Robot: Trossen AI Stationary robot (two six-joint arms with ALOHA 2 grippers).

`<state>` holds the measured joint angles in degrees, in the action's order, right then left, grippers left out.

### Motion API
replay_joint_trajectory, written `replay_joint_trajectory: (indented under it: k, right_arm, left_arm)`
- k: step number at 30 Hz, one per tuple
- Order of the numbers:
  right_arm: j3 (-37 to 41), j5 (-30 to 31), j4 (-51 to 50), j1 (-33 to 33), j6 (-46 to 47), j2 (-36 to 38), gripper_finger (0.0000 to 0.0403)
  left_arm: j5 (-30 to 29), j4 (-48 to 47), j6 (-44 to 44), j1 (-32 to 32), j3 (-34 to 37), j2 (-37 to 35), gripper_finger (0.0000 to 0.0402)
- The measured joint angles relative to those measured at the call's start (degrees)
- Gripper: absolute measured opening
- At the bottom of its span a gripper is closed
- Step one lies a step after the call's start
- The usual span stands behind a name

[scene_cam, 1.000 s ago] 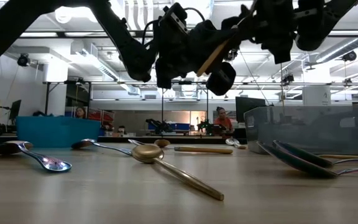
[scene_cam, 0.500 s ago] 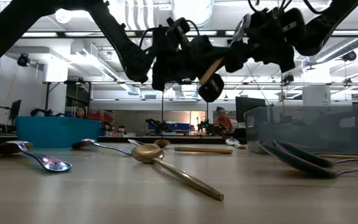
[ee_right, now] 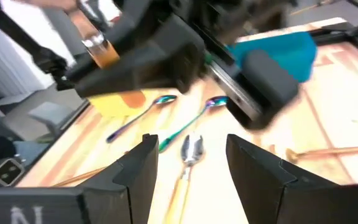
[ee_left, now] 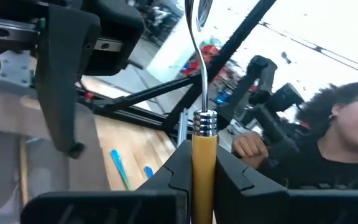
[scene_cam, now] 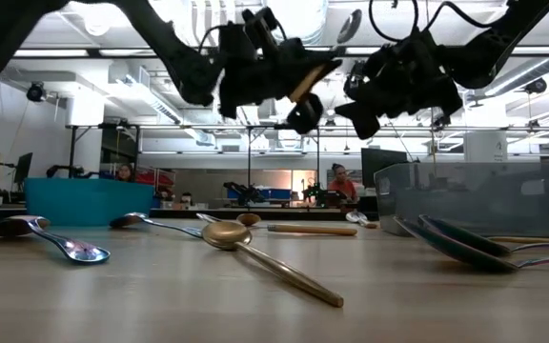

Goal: Sort silverware by color (type)
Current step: Put the yellow spoon into the yellow bin

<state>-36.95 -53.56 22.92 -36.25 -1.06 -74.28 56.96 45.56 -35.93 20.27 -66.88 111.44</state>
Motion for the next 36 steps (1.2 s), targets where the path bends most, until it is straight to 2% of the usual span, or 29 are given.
replay_joint_trajectory:
  k: [8,12,19,21,25,31,36]
  right_arm:
    - [0.0,0.35,0.05,0.09,0.0,0.0,0.018]
    - [0.0,2.76,0.1,0.09,-0.05,0.0,0.018]
    - [0.0,3.3,2.28,0.14,1.42,0.0,0.018]
    - [0.0,6.19,4.65,0.67,2.82,0.0,0.018]
    - [-0.02,16.13,10.9,3.41,6.7,-0.3,0.0179]
    - [-0.02,19.33,19.93,7.02,9.32,-1.64,0.0172]
    - [-0.04,29.91,23.66,8.52,14.7,-2.04,0.0167]
  left_arm:
    - [-14.7,-16.77,8.45,-0.5,8.38,-12.68,0.0013]
    - [-18.27,-17.1,7.62,-1.14,12.87,-17.6,0.0013]
    - [-25.3,-19.62,5.43,-1.14,20.52,-24.4,0.0013]
    - [-28.17,-19.17,5.43,-1.41,22.6,-25.38,0.0013]
    - [-31.9,-19.0,5.44,-1.51,24.55,-25.99,0.0013]
    - [-34.27,-18.59,7.61,-1.55,24.76,-26.04,0.0013]
    - [-39.07,-18.51,8.69,-1.75,24.39,-26.04,0.0013]
